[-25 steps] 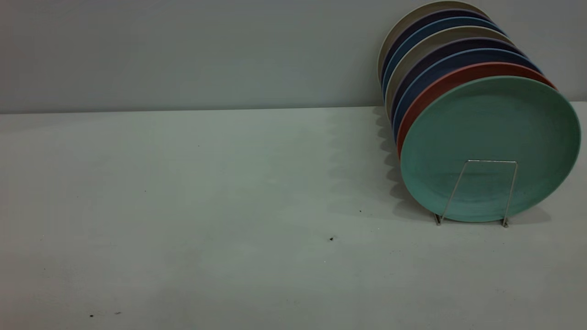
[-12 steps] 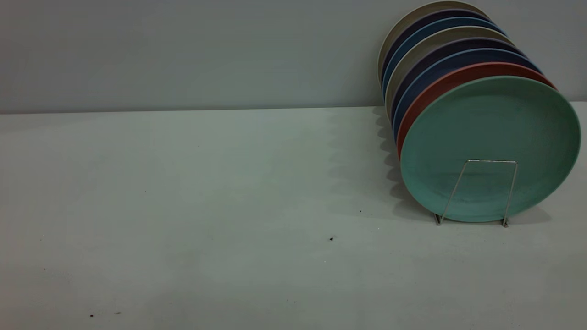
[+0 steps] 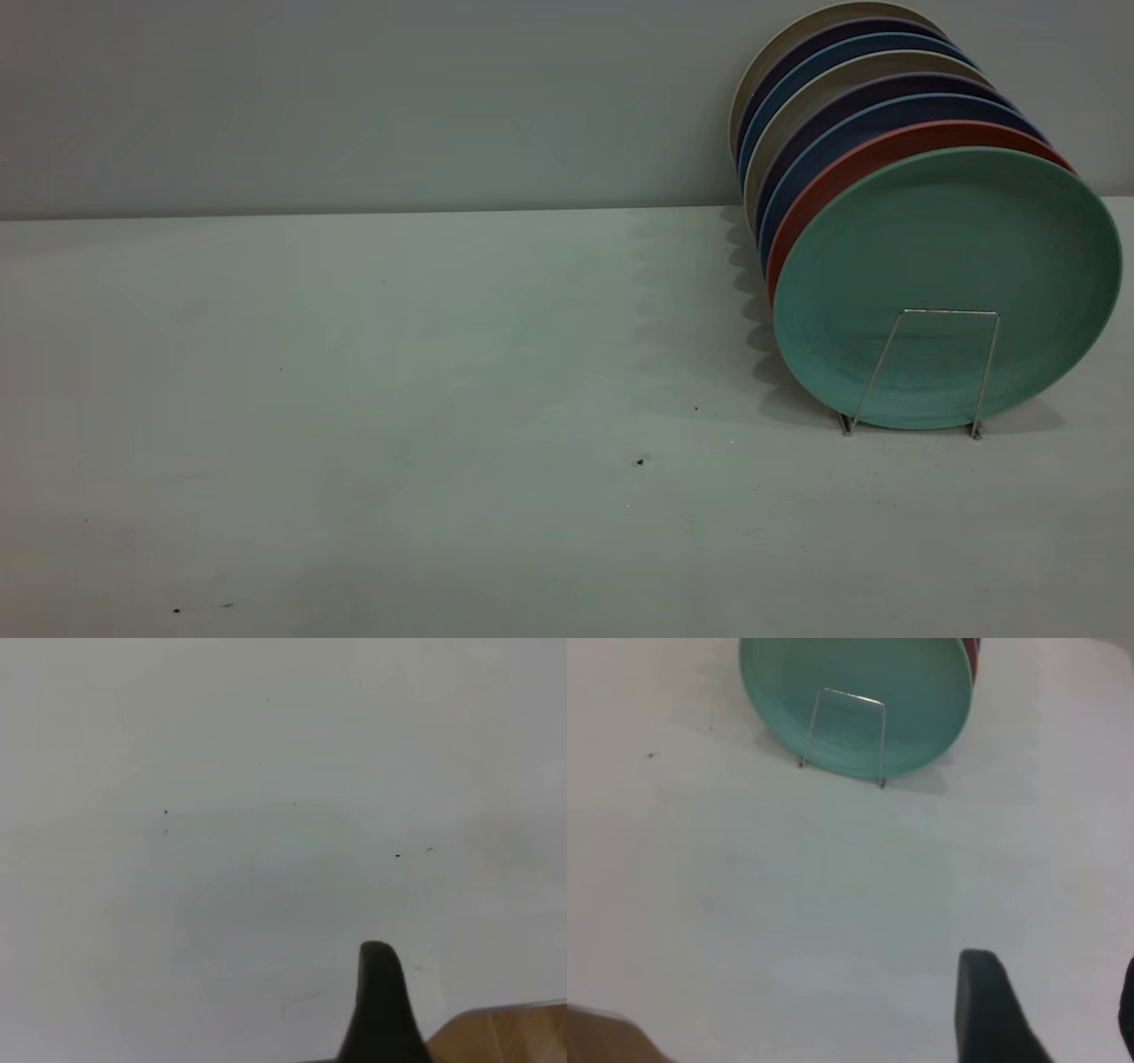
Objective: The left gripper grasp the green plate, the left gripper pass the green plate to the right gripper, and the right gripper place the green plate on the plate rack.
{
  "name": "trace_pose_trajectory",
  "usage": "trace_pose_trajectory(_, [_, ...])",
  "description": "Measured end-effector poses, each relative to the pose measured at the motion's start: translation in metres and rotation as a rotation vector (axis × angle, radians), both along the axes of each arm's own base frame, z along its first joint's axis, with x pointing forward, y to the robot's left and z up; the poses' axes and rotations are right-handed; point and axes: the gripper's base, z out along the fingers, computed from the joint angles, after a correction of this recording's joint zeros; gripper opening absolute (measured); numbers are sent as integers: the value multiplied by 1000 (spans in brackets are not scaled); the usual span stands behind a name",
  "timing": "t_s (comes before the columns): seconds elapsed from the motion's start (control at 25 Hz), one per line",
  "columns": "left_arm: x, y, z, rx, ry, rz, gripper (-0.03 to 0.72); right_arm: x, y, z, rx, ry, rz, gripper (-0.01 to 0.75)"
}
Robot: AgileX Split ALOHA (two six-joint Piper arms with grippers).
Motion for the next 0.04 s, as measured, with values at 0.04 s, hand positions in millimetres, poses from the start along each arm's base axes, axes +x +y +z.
trace_pose_trajectory(0.04, [0, 0, 0, 0, 0, 0, 563, 0, 0, 0, 0, 0, 0, 371])
